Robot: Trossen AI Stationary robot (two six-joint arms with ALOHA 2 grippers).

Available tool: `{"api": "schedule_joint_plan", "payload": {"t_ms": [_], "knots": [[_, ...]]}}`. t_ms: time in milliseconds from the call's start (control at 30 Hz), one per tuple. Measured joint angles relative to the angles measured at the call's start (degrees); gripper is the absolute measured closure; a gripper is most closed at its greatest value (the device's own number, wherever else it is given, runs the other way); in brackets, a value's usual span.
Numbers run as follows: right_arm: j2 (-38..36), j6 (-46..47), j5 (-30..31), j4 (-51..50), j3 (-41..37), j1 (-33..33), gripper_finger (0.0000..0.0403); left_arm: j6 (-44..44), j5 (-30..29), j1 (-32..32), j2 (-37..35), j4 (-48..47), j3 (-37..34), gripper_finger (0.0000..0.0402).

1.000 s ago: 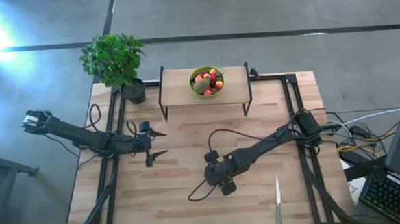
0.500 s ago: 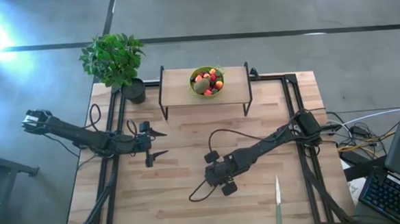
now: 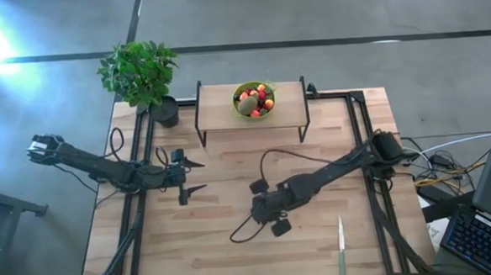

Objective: Pick & Place Fruit
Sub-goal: Put the red raspberry into the green strainer bowl on the shelf

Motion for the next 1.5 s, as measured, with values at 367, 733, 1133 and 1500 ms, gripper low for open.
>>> {"api": "schedule_joint_plan", "payload": {"t_ms": [367, 733, 1133, 1500], "knots": [[-18.2, -2.7, 4.2, -3.3, -0.3, -8.5, 0.0312, 0.0, 0.0, 0.0, 0.0, -0.8, 0.0, 0.0073], [-28.8, -2.8, 6.0, 1.9, -0.3, -26.8, 0.0307, 0.0, 0.0, 0.0, 0.0, -0.9, 0.0, 0.0073], [-23.5, 2.1, -0.1, 5.9, -0.4, -42.6, 0.0307, 0.0, 0.0, 0.0, 0.0, -1.0, 0.0, 0.0073], [-19.9, 3.3, -0.3, 6.3, -0.4, -44.9, 0.0295, 0.0, 0.0, 0.0, 0.0, -1.0, 0.0, 0.0073]]}}
